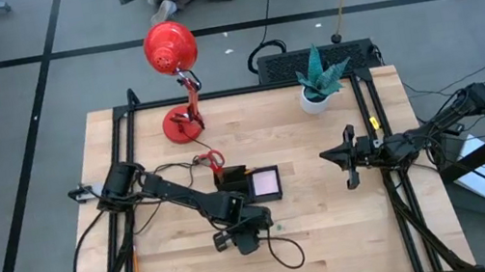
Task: Pick and place office supplies into organizer
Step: Put the pink binder clip into the black desk organizer
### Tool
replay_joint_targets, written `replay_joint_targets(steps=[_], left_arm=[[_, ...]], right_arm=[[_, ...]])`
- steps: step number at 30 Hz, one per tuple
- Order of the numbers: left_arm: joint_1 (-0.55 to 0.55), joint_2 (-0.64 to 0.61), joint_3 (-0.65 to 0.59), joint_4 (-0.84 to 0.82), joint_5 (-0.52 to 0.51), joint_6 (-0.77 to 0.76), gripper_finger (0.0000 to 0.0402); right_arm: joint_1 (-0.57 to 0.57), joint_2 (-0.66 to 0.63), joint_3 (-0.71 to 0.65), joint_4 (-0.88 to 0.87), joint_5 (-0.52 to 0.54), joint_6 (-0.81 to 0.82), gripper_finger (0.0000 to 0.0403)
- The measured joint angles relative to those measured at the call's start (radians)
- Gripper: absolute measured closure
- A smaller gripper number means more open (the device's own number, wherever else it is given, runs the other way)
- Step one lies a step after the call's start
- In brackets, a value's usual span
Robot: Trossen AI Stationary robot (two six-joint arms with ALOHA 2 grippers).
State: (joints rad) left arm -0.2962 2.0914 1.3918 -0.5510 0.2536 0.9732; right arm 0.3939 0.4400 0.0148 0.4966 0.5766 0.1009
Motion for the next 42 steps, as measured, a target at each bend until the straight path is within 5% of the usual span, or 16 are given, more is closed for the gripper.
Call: replay_joint_targets(steps=[15,21,31,42], left_arm=[[-0.019,-0.064,-0.006,-0.018,-0.041,-0.126,0.0344],[-0.025,-0.172,-0.002,-0.035,-0.203,-0.207,0.0344],[-0.02,-0.226,-0.001,-0.139,-0.657,-0.592,0.0344],[-0.053,-0.228,-0.001,-0.26,-0.719,-0.922,0.0344]], right_arm=[[0.0,0.0,0.0,0.0,-0.001,-0.002,0.0403],[0.0,0.0,0.0,0.0,-0.001,-0.001,0.0403],[0.0,0.0,0.0,0.001,-0.001,0.0,0.0403],[0.0,0.0,0.0,0.0,-0.001,-0.007,0.0403]])
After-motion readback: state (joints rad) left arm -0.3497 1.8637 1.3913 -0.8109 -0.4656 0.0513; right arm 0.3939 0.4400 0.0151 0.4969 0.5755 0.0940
